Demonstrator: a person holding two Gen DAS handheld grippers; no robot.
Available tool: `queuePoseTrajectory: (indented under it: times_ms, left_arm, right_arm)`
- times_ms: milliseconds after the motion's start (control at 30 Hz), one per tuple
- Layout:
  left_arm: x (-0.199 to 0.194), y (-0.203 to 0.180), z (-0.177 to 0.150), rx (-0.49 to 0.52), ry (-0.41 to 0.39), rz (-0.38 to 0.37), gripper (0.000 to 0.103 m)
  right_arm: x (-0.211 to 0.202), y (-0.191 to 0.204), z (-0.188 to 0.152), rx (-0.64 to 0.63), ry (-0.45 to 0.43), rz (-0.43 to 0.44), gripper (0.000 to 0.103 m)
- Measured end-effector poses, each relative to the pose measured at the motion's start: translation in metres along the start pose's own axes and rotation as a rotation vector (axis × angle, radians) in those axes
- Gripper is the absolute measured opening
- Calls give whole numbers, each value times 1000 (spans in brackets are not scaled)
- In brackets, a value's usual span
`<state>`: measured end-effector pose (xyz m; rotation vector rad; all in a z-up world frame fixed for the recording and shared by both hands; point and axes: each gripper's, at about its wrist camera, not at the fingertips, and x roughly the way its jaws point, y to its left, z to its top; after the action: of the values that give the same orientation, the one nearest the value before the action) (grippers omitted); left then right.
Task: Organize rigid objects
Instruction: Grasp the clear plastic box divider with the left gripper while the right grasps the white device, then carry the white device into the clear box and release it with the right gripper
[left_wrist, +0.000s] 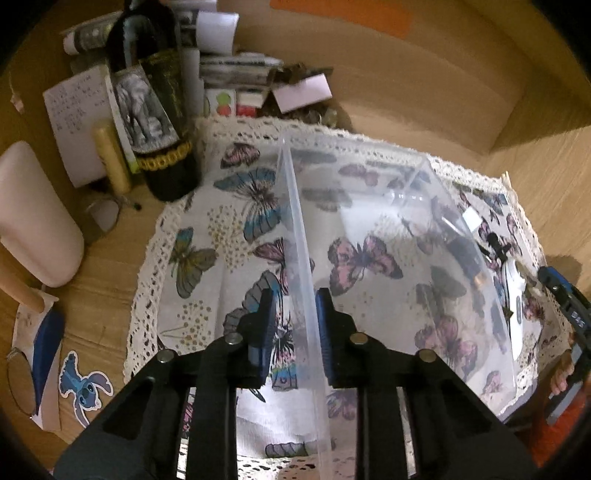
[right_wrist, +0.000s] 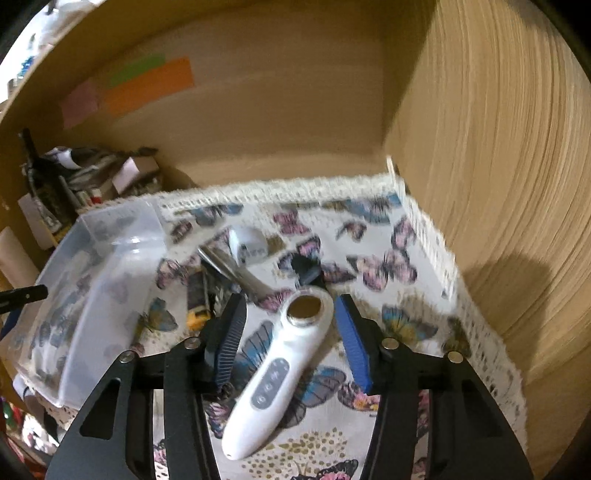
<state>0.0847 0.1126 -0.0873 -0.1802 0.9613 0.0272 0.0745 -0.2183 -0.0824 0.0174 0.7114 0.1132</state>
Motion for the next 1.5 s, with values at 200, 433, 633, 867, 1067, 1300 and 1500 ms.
queuePoseTrajectory:
  times_ms: [200, 433, 633, 867, 1067, 1300, 1500]
  left_arm:
    - [6, -7, 2, 35, 49, -8, 13]
    - [16, -6, 1, 40, 84, -11, 11]
    - [15, -6, 1, 46, 81, -6, 11]
    - [15, -6, 2, 46, 81, -5, 11]
    - [15, -7, 1, 47, 77, -5, 11]
    - [14, -7, -1, 54, 55, -8, 11]
    - [14, -6, -1, 52, 46, -17, 11]
  right_arm:
    - [26, -4, -13, 36, 110, 4, 46]
    - [57, 1, -22, 17, 194, -15, 40]
    - [53, 10, -24, -34, 140, -44, 32]
    - [31, 10, -8, -26, 38, -43, 32]
    - [2, 20, 12, -42, -78, -19, 32]
    - [-26, 51, 39, -92, -185, 67, 32]
    - [-34, 91, 51, -151, -225, 162, 32]
